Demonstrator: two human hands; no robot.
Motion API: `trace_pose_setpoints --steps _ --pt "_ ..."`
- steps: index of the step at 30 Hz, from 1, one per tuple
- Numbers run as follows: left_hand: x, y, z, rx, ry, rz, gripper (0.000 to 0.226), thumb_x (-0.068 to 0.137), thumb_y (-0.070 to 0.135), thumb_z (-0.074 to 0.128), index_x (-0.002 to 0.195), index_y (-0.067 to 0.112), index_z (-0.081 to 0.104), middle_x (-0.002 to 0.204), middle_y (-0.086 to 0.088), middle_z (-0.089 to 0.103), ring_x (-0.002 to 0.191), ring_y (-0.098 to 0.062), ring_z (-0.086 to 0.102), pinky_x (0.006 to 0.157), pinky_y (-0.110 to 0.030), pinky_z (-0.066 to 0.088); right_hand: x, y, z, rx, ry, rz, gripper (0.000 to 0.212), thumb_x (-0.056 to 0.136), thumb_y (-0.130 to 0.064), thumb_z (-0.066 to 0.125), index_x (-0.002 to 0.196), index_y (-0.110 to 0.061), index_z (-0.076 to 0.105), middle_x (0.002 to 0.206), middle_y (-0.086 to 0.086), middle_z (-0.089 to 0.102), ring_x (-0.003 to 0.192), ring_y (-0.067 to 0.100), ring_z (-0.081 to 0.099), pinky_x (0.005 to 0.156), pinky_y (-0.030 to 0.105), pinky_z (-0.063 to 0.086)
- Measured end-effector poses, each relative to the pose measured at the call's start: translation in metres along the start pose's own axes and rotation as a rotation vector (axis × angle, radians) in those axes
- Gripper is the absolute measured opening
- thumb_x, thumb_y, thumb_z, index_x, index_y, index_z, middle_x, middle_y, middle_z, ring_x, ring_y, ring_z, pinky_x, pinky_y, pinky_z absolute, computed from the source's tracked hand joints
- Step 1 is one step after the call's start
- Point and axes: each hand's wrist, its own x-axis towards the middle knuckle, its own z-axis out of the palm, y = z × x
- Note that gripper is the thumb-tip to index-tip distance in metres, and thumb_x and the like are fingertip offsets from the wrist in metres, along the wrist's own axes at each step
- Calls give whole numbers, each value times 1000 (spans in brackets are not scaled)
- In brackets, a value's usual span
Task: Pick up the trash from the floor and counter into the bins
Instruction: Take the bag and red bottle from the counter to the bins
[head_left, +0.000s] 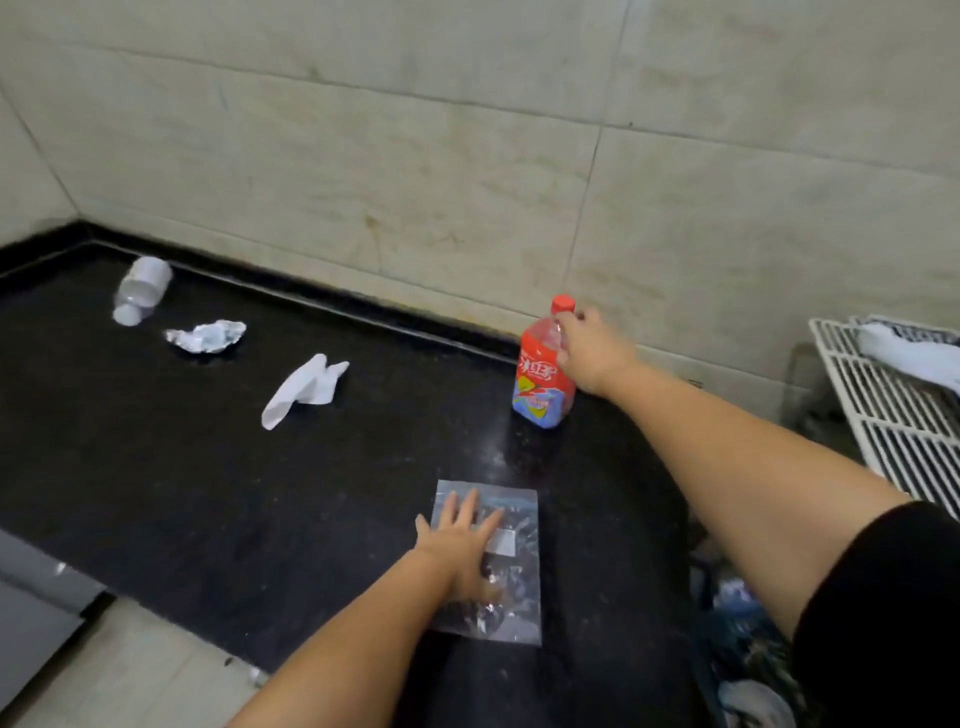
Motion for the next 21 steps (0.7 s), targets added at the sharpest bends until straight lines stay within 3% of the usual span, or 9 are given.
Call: trace_pose_setpoints --steps 4,6,9,13,21 --pt "20 -8 -1 93 -102 61 103 78 53 62 151 33 -7 161 -10 -18 148 -36 -16 114 -69 6 47 3 -2 -33 -51 32 67 93 -21 53 151 -20 20 158 22 9 137 44 37 112 46 35" --pt "26 -7 -4 140 -79 94 98 78 47 64 151 32 2 161 -13 -5 148 -40 -2 112 -66 18 59 7 1 -86 -103 29 68 94 -24 53 152 -22 18 161 17 4 141 40 31 115 45 31" --pt "31 -6 -9 196 40 124 71 87 25 59 147 28 20 153 -15 16 137 -39 22 101 -54 40 63 9 4 -120 -68 23 53 93 -19 54 143 -13 36 151 19 30 129 42 44 105 43 40" --pt "27 -3 -6 106 97 124 57 90 0 47 141 21 31 142 -17 29 124 -38 36 91 -48 49 54 4 -3 -189 -34 -15 36 93 -18 56 126 -6 48 131 25 46 118 44 50 95 41 44" --pt "-13 -4 12 -204 210 -140 45 91 14 50 135 22 43 128 -9 50 117 -30 53 93 -40 46 12 -8 -5 -28 -98 -57 58 90 -30 63 131 4 38 134 31 44 122 43 48 97 41 42"
